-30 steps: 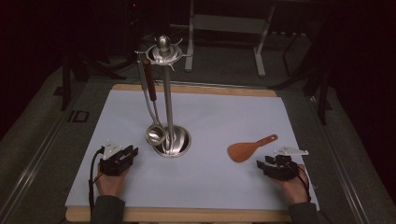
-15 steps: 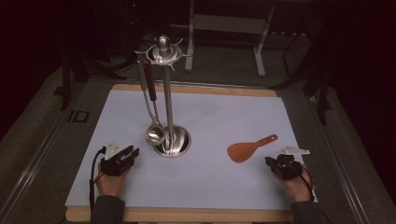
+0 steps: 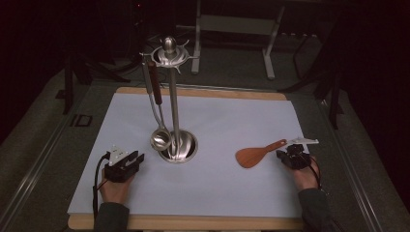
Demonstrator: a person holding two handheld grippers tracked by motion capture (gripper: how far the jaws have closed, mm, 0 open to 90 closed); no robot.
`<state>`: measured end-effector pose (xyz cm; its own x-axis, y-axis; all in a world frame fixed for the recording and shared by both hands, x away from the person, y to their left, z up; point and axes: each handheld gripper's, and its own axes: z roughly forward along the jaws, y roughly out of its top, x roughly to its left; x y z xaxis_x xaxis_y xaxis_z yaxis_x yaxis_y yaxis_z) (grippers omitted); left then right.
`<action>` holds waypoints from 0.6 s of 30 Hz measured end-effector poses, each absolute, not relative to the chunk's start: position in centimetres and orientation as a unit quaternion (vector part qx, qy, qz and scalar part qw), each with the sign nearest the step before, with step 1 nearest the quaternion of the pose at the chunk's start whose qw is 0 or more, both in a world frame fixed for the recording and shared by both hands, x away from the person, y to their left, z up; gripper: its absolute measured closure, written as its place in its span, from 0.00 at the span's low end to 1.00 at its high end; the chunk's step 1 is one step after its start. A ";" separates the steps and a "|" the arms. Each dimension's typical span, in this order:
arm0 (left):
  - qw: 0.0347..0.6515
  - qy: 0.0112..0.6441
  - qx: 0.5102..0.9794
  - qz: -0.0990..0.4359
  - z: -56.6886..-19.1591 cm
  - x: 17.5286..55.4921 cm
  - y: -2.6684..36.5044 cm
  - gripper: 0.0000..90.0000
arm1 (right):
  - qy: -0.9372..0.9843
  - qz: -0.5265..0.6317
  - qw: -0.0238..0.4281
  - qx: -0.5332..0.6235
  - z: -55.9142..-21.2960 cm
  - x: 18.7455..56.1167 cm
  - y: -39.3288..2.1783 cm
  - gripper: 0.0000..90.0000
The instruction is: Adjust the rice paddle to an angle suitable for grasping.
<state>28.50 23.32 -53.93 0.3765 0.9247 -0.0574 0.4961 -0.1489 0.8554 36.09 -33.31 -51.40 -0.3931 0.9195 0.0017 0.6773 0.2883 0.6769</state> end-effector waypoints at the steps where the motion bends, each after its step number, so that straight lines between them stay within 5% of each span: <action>1: 0.422 0.497 0.714 0.254 -53.9 28.5 23.3 0.76 | 0.777 0.304 0.199 0.514 -51.4 36.1 -33.3 1.00; 18: 0.418 0.496 0.717 0.254 -53.9 28.5 23.2 0.75 | 0.773 0.288 0.202 0.528 -52.4 38.7 -32.2 1.00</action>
<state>28.54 23.21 -53.93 0.3796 0.9238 -0.0502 0.4985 -0.1586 0.8522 38.71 -32.23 -52.36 -0.3621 0.9321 -0.0079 0.6999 0.2774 0.6582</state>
